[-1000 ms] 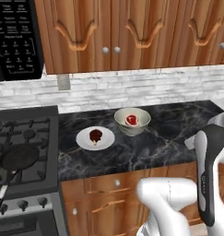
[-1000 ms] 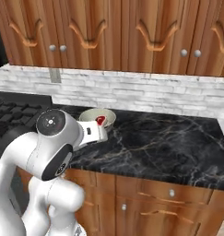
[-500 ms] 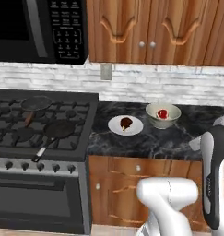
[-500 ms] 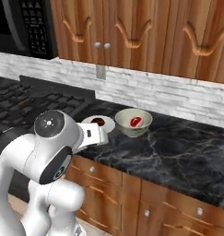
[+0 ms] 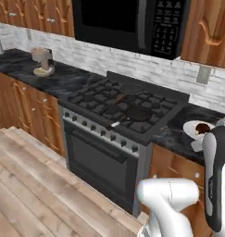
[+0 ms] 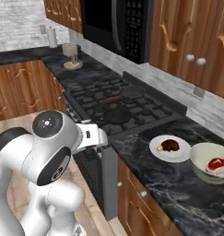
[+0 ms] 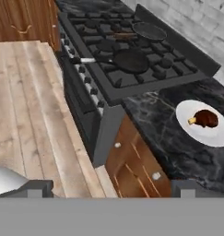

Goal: Place one of the steaks on the plate and the other in the bowl. Then place the bowl in the fridge.

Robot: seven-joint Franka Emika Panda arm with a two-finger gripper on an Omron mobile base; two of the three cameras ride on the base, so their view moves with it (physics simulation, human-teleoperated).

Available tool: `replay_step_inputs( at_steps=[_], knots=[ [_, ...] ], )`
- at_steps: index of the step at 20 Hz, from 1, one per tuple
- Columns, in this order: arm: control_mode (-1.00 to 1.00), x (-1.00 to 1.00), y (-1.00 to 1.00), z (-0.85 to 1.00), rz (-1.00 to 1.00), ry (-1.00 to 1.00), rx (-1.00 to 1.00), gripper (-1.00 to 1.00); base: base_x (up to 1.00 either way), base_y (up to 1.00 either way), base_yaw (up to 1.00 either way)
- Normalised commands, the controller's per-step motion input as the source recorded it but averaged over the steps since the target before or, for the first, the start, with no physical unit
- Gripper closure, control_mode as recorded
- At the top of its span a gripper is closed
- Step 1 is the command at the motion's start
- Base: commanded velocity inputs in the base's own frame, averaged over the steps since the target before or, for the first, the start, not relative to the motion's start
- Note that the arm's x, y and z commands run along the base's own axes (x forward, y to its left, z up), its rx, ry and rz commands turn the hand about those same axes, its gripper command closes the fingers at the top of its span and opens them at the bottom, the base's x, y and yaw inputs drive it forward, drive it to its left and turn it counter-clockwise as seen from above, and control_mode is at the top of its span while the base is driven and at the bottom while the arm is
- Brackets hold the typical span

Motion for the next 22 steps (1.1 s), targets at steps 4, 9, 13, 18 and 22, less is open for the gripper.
replay_step_inputs(
  at_steps=[4, 9, 13, 18, 22],
  knots=[
    [1.0, 0.0, 0.0, 0.0, 0.0, 0.0, 0.0, -1.0, 0.0, 0.09, 0.93],
    [1.0, 0.0, 0.0, 0.0, 0.0, 0.0, 0.0, -1.0, 0.0, 0.07, 0.89],
    [1.0, 0.0, 0.0, 0.0, 0.0, 0.0, 0.0, -1.0, 0.0, 0.0, 0.83],
    [1.0, 0.0, 0.0, 0.0, 0.0, 0.0, 0.0, -1.0, 0.0, 0.0, 0.9],
    [1.0, 0.0, 0.0, 0.0, 0.0, 0.0, 0.0, -1.0, -0.04, 0.07, 0.97]
  ],
)
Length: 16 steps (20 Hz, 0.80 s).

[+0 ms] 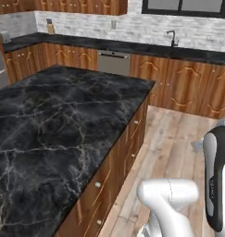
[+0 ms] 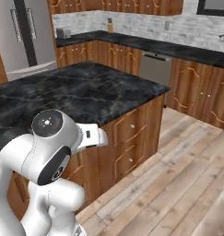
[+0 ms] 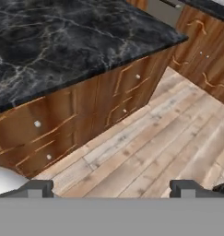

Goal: Place one of the steaks on the plate and the other in the bowl. Then place the bowl in the fridge.

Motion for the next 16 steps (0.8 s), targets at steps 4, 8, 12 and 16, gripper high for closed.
replay_step_inputs(
  at_steps=[4, 8, 12, 16],
  knots=[
    [1.0, 0.0, 0.0, 0.0, 0.0, 0.0, 0.0, -1.0, -0.01, 0.09, 0.89],
    [1.0, 0.0, 0.0, 0.0, 0.0, 0.0, 0.0, -1.0, 0.42, -0.73, 0.37],
    [1.0, 0.0, 0.0, 0.0, 0.0, 0.0, 0.0, -1.0, 0.68, -1.0, 0.22],
    [1.0, 0.0, 0.0, 0.0, 0.0, 0.0, 0.0, -1.0, 0.79, -1.0, 0.12]
  ],
)
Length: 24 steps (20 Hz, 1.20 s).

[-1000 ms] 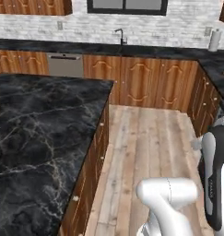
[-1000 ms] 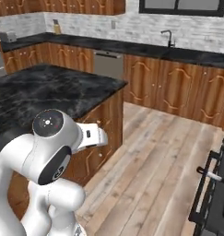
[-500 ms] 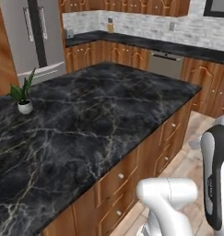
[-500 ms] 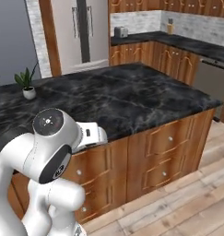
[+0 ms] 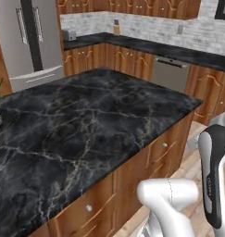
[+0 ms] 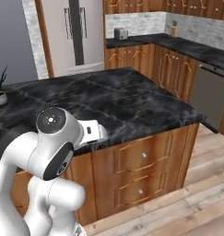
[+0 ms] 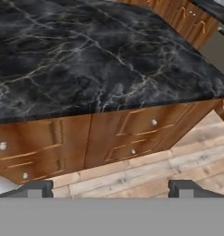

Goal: Place one of the steaks on the plate and the other in the bowl. Then place the bowl in the fridge.

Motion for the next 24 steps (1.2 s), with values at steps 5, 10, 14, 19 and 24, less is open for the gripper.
replay_step_inputs(
  at_steps=[5, 10, 14, 19, 24],
  knots=[
    [1.0, 0.0, 0.0, 0.0, 0.0, 0.0, 0.0, -1.0, 0.81, -1.0, 0.0],
    [1.0, 0.0, 0.0, 0.0, 0.0, 0.0, 0.0, -1.0, 0.82, -1.0, 0.0],
    [1.0, 0.0, 0.0, 0.0, 0.0, 0.0, 0.0, -1.0, 0.76, -1.0, 0.0],
    [1.0, 0.0, 0.0, 0.0, 0.0, 0.0, 0.0, -1.0, 0.62, -1.0, 0.0],
    [1.0, 0.0, 0.0, 0.0, 0.0, 0.0, 0.0, -1.0, 0.58, -1.0, 0.0]
  ],
)
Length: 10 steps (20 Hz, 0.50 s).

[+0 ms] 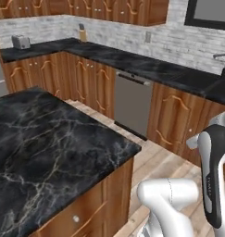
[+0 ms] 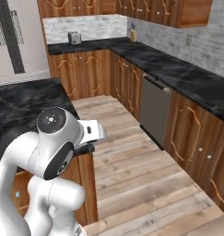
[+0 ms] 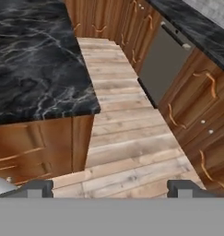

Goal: Place one of the steaks on the plate and the other in the bowl. Then place the bowl in the fridge.

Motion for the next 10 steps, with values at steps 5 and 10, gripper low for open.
replay_step_inputs(
  at_steps=[5, 10],
  knots=[
    [1.0, 0.0, 0.0, 0.0, 0.0, 0.0, 0.0, -1.0, 0.6, -1.0, 0.0],
    [1.0, 0.0, 0.0, 0.0, 0.0, 0.0, 0.0, -1.0, 0.78, -0.96, 0.13]
  ],
)
